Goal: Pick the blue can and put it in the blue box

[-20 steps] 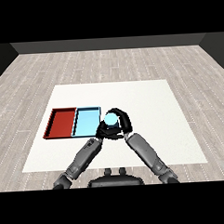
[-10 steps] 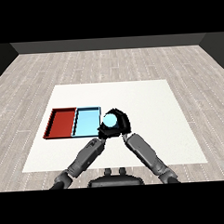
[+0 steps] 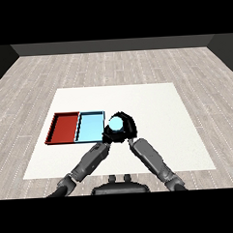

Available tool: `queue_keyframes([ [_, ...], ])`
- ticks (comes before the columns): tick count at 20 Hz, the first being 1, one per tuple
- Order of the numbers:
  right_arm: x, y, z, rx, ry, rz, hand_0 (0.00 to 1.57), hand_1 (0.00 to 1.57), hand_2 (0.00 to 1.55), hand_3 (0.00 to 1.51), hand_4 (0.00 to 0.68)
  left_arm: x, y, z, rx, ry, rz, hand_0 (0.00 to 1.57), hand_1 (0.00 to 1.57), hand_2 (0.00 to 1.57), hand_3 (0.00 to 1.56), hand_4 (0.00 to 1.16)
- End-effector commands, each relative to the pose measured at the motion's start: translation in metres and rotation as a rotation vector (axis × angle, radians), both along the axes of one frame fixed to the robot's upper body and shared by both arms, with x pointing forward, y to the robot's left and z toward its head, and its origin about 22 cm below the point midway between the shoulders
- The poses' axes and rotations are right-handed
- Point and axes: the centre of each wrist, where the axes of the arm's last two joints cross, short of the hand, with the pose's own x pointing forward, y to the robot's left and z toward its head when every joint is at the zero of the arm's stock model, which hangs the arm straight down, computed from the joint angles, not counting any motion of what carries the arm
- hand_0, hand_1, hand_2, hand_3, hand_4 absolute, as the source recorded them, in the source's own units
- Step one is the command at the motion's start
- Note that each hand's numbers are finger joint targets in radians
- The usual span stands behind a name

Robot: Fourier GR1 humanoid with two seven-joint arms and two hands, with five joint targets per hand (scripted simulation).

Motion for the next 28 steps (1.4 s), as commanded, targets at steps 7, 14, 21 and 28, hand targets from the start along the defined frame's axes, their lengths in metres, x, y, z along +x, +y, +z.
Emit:
queue_keyframes([
  [7,-0.003,-0.004,-0.005,-0.094,0.015,0.059,0.0,0.0,0.0,0.0,0.0,0.001,0.001,0.001,-0.009,-0.078,0.027,1.57,1.57,1.57,1.54,1.12],
  [14,-0.003,-0.031,-0.011,-0.061,0.006,0.02,0.0,0.0,0.0,0.0,0.0,-0.01,0.012,-0.006,0.025,-0.071,0.067,1.57,1.57,1.57,1.52,1.14],
  [21,-0.011,-0.067,-0.007,0.044,-0.058,-0.049,0.0,0.0,0.0,0.0,0.0,0.016,0.035,-0.015,0.088,-0.075,0.093,1.57,1.57,1.57,1.53,1.15],
  [28,-0.022,-0.128,-0.004,0.222,-0.061,-0.184,0.0,0.0,0.0,0.0,0.0,0.029,0.069,0.005,0.213,-0.117,0.201,1.57,1.57,1.57,1.52,1.15],
])
